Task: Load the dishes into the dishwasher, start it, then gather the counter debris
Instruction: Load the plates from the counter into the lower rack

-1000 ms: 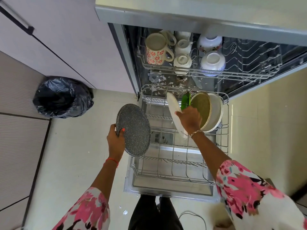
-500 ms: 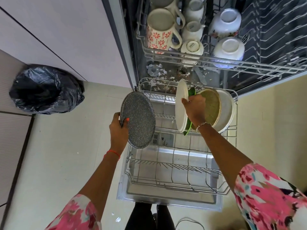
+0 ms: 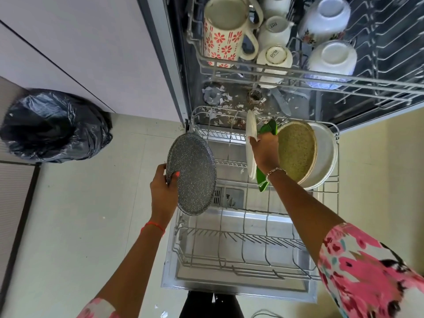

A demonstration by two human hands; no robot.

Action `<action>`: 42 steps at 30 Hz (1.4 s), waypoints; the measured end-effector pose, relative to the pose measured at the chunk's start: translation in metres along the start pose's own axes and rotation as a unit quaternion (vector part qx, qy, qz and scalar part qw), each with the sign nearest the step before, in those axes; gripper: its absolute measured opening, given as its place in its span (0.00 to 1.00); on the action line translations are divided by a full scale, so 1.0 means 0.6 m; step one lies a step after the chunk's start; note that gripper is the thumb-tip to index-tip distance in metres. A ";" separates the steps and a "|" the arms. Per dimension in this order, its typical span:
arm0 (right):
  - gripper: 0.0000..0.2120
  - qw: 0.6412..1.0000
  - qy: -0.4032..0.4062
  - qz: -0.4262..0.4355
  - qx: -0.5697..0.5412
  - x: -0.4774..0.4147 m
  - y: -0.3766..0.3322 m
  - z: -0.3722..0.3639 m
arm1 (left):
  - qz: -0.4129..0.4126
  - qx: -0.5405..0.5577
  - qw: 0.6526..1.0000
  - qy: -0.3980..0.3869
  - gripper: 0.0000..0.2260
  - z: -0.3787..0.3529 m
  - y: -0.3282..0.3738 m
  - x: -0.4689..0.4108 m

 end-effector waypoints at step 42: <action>0.11 0.996 -0.022 0.082 -0.015 0.119 -0.102 -0.034 | 0.104 -0.245 0.912 -0.311 0.30 -0.080 -0.223 0.040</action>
Point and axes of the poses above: each hand's wrist, its own x-axis away from the middle knuckle, its own z-axis out of the back of the hand, y = z × x, the point moved 8 cm from there along -x, towards the middle knuckle
